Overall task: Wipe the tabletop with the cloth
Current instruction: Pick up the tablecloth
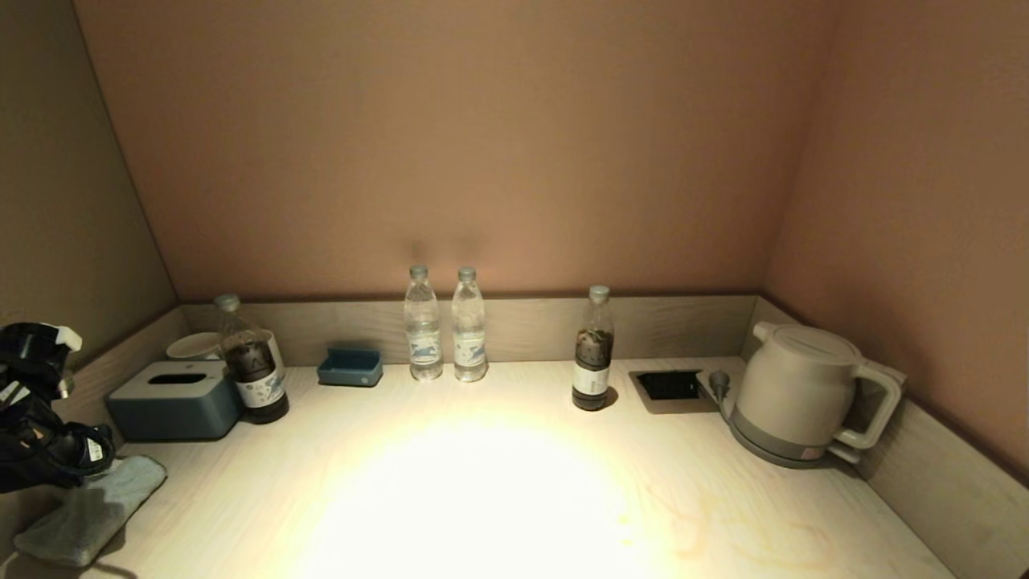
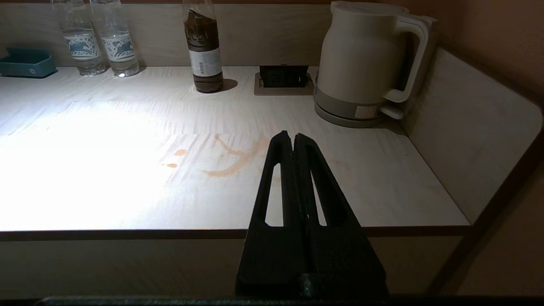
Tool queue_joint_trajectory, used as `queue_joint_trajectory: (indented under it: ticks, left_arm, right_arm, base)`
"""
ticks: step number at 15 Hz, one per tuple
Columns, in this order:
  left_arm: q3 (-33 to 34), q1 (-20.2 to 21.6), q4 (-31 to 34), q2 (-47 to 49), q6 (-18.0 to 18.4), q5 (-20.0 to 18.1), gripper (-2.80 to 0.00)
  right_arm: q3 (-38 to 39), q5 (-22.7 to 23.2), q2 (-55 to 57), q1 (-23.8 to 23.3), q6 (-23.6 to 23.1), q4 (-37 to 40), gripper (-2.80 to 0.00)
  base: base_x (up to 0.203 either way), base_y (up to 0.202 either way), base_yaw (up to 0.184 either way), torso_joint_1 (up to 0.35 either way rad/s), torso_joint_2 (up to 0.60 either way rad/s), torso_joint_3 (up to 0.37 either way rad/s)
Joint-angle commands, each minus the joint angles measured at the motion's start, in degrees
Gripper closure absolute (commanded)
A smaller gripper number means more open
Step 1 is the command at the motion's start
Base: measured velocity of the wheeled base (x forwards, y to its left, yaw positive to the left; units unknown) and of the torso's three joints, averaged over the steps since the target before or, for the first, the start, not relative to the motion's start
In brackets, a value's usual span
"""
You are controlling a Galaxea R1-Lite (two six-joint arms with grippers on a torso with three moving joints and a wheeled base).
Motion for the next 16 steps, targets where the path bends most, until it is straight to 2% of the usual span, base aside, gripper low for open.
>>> queue_joint_trajectory:
  ticks: [1, 3, 4, 6, 7, 16]
  left_arm:
    - [-0.62, 0.19, -0.25, 2.64, -0.1, 0.03, 0.0]
    - [-1.02, 0.32, -0.43, 3.17, 0.51, -0.93, 0.0]
    - [-1.4, 1.51, -0.4, 3.17, 2.35, -3.48, 0.0]
    - [-1.51, 2.39, -0.52, 3.34, 4.56, -4.72, 0.0]
    - [-1.51, 2.57, -0.43, 3.34, 5.35, -4.81, -2.8]
    - [-4.31, 2.93, -0.83, 7.88, 6.96, -6.25, -2.8]
  right_arm:
    - [0.0, 0.03, 0.06, 0.02, -0.02, -0.01, 0.0]
    - [0.0, 0.03, 0.06, 0.02, 0.06, -0.08, 0.0]
    - [0.0, 0.03, 0.06, 0.02, 0.06, -0.01, 0.0]
    - [0.0, 0.03, 0.06, 0.02, -0.02, -0.01, 0.0]
    - [0.0, 0.03, 0.06, 0.02, 0.06, -0.01, 0.0]
    - [0.0, 0.03, 0.06, 0.02, -0.02, -0.01, 0.0]
  base:
    - [0.0, 0.0, 0.0, 0.0, 0.0, 0.0]
    - [0.0, 0.0, 0.0, 0.0, 0.0, 0.0]
    - [0.0, 0.0, 0.0, 0.0, 0.0, 0.0]
    - [0.0, 0.0, 0.0, 0.0, 0.0, 0.0]
    - [0.0, 0.0, 0.0, 0.0, 0.0, 0.0]
    - [0.0, 0.0, 0.0, 0.0, 0.0, 0.0]
